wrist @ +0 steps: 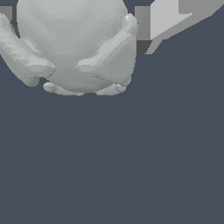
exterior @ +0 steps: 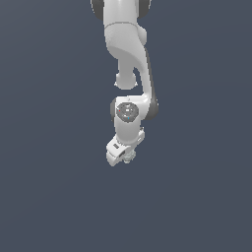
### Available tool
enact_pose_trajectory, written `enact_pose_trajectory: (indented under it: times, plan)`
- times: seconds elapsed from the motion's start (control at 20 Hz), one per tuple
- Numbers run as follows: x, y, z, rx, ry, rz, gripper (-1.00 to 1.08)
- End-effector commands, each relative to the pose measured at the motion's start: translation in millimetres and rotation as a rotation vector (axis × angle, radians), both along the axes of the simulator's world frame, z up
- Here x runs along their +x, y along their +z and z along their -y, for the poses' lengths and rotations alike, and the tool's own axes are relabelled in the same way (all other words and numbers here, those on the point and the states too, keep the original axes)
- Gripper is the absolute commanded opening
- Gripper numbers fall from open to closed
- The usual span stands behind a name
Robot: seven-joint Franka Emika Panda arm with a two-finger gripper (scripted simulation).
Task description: Pick up the object and move it to a goal position.
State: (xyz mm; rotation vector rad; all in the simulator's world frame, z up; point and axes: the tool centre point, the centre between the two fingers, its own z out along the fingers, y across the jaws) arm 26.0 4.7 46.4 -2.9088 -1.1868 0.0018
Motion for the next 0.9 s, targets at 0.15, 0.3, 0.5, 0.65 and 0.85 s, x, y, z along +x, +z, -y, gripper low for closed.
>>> enact_pose_trajectory:
  times: [0.15, 0.3, 0.5, 0.65, 0.85]
  plan:
    - [-7.1, 20.2, -0.6, -0.001, 0.0, 0.001, -1.0]
    - [-13.6, 37.1, -0.9, -0.001, 0.0, 0.001, -1.0]
    - [-24.8, 66.7, -1.6, -0.001, 0.001, 0.001, -1.0]
    - [-34.9, 93.9, -2.3, -0.001, 0.001, 0.001, -1.0]
    - [-48.9, 132.1, -3.2, -0.001, 0.001, 0.001, -1.0]
